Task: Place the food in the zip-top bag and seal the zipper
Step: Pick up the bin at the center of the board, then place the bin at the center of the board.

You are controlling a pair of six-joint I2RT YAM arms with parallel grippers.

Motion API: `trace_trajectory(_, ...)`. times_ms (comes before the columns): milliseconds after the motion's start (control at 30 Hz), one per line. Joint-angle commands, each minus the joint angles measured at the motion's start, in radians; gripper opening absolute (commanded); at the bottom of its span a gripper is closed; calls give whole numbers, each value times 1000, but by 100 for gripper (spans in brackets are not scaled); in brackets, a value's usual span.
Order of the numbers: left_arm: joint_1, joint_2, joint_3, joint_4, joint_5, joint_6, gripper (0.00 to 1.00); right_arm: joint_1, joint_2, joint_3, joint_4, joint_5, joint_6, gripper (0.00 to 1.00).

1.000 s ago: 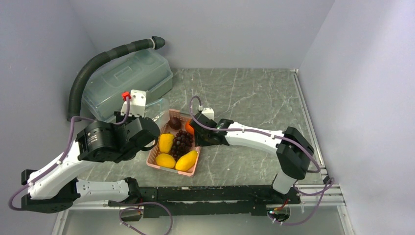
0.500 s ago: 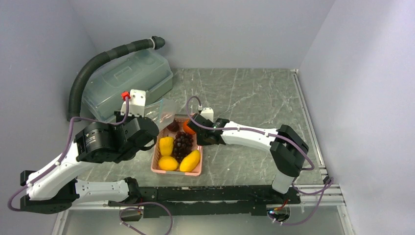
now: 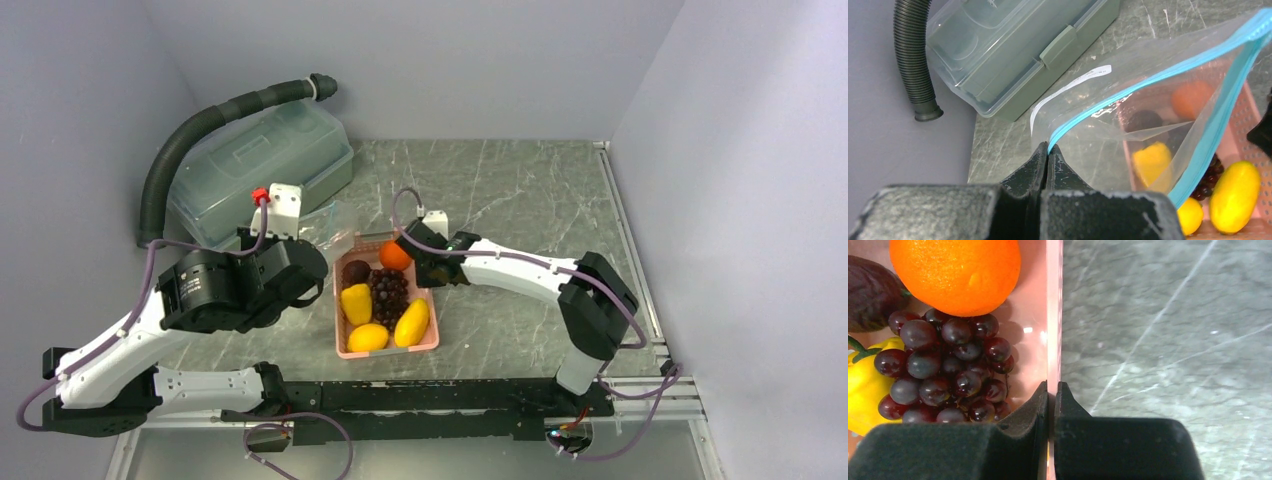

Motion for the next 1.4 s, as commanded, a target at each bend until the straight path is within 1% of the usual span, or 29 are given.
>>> trace_trajectory(0, -4, -5, -21, 27, -24, -1, 0, -93, -98, -37, 16, 14, -127, 0)
trace_trajectory(200, -4, 5, -45, 65, -15, 12, 0, -236, -181, -117, 54, -47, -274, 0)
trace_trajectory(267, -4, 10, -51, 88, -14, 21, 0, -288, -199, -139, 68, -96, -321, 0)
trace_trajectory(500, -4, 38, -63, 130, -4, 42, 0, -426, -168, -128, 38, -182, -457, 0)
trace_trajectory(767, -4, 45, -97, 170, 23, 55, 0, -537, -113, -95, 14, -164, -491, 0)
trace_trajectory(1000, -4, 26, -146, 199, 41, 44, 0, -554, -117, -87, 18, -174, -494, 0)
trace_trajectory(1067, -4, 24, -158, 212, 42, 46, 0, -554, -116, -85, 16, -178, -492, 3)
trace_trajectory(1167, -4, 27, -172, 221, 37, 41, 0, -554, -119, -82, 12, -169, -487, 10)
trace_trajectory(1233, -4, 28, -181, 224, 34, 38, 0, -554, -130, -74, 2, -162, -484, 20)
trace_trajectory(1367, -4, 27, -193, 232, 30, 36, 0, -554, -173, -56, -12, -164, -467, 28)
